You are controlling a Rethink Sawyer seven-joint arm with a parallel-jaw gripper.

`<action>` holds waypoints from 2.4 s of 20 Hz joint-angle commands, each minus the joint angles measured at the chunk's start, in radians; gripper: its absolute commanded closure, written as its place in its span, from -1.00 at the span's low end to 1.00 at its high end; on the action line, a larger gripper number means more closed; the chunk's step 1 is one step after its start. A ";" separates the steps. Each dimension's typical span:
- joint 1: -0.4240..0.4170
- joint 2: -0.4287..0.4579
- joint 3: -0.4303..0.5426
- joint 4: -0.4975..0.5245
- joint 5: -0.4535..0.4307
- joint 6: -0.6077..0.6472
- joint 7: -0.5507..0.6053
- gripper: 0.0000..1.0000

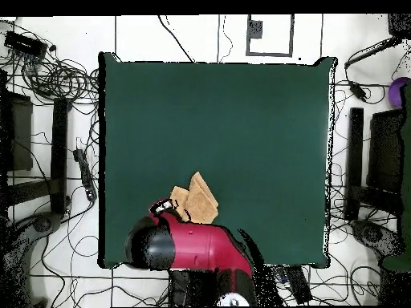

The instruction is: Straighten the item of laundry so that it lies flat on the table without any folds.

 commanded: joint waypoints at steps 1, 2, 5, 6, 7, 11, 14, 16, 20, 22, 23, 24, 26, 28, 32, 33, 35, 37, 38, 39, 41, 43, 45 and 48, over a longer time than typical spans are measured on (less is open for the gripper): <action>0.079 0.289 0.033 -0.025 -0.004 -0.286 0.167 -1.00; 0.077 0.307 0.036 -0.024 0.011 -0.313 0.162 -1.00; 0.079 0.348 0.031 -0.019 0.025 -0.388 0.146 -1.00; 0.076 0.361 0.028 -0.021 0.027 -0.409 0.137 -1.00; 0.064 0.371 0.034 -0.019 0.024 -0.426 0.127 -1.00; -0.010 0.334 0.073 -0.002 -0.036 -0.357 0.027 -1.00; -0.112 0.075 0.127 0.082 -0.056 -0.040 -0.100 -1.00; -0.141 -0.068 0.133 0.080 -0.050 0.174 -0.177 -1.00; -0.176 -0.214 0.147 0.041 -0.045 0.434 -0.224 -1.00; -0.191 -0.243 0.162 0.041 -0.031 0.462 -0.209 -1.00; -0.196 -0.246 0.166 0.042 -0.027 0.457 -0.199 -1.00; -0.199 -0.244 0.169 0.039 -0.032 0.449 -0.196 -1.00; -0.215 -0.230 0.181 0.052 -0.042 0.406 -0.198 -1.00; -0.235 -0.181 0.194 0.064 -0.071 0.341 -0.207 -1.00; -0.228 -0.048 0.178 0.053 -0.191 0.195 -0.173 -1.00; -0.226 -0.028 0.173 0.054 -0.211 0.170 -0.159 -1.00; -0.223 0.012 0.164 0.060 -0.248 0.124 -0.132 -1.00; -0.226 0.062 0.154 0.075 -0.279 0.045 -0.098 -1.00; -0.231 0.092 0.150 0.080 -0.290 -0.002 -0.080 -1.00; -0.235 0.121 0.149 0.089 -0.298 -0.041 -0.064 -1.00; -0.229 0.189 0.139 0.088 -0.316 -0.137 -0.019 -1.00; -0.207 0.242 0.117 0.070 -0.327 -0.210 0.026 -1.00; -0.185 0.271 0.100 0.058 -0.327 -0.249 0.055 -1.00; -0.182 0.292 0.101 0.056 -0.323 -0.273 0.056 -1.00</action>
